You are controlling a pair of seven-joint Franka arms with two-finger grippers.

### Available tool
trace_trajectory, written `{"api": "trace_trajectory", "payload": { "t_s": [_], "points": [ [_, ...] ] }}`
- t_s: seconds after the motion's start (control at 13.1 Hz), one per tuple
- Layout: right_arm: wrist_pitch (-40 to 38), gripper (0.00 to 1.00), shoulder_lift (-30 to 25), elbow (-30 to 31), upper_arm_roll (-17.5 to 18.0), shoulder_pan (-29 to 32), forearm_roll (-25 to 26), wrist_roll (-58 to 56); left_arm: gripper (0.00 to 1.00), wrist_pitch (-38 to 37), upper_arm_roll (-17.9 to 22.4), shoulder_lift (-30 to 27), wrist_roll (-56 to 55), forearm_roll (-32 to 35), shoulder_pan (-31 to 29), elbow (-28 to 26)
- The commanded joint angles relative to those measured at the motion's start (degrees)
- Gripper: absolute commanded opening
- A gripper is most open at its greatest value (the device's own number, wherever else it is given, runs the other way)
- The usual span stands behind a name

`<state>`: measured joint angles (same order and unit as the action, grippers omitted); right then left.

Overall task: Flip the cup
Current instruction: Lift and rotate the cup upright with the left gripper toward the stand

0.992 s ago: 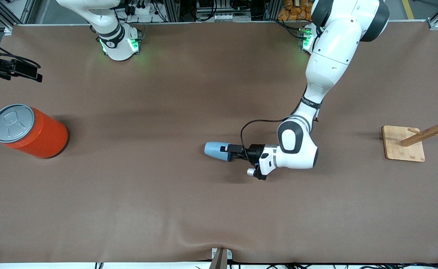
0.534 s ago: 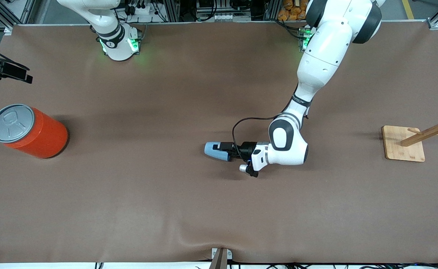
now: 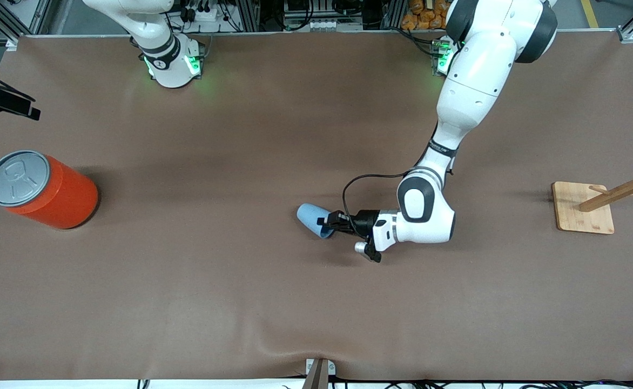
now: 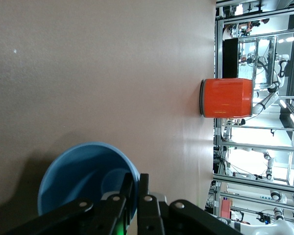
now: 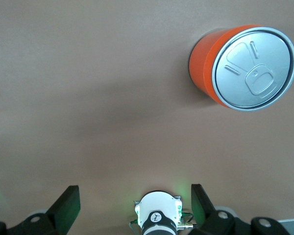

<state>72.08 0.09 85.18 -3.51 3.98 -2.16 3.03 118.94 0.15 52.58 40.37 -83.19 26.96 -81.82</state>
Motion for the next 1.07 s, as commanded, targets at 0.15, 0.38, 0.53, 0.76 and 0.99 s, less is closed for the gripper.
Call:
{"api": "trace_trajectory", "payload": {
  "t_s": [0.15,0.38,0.53,0.76,0.99],
  "points": [
    [-1.24,1.0,-0.88,-0.54,0.88,0.94,0.14,-0.39,0.0,0.51,0.28,-3.61,-9.03,6.17,-0.24,0.52],
    [-1.33,1.0,-0.88,-0.54,0.7,1.12,0.05,-0.48,0.0,0.25,0.11,-9.32,-23.54,18.02,-0.76,0.7],
    [-1.41,1.0,-0.88,-0.54,0.79,1.2,-0.21,-0.65,0.0,-0.54,0.28,-13.36,-27.43,23.66,-1.9,0.61],
    [-0.89,1.0,-0.61,-0.54,1.14,0.59,-1.17,-0.75,0.0,-3.17,0.81,-20.73,-35.33,38.31,-4.35,-2.1],
    [-0.45,1.0,-0.88,-2.73,1.23,0.68,-1.44,-1.44,0.0,-3.36,1.25,-26.73,-38.08,53.79,-6.81,-8.6]
  ]
}}
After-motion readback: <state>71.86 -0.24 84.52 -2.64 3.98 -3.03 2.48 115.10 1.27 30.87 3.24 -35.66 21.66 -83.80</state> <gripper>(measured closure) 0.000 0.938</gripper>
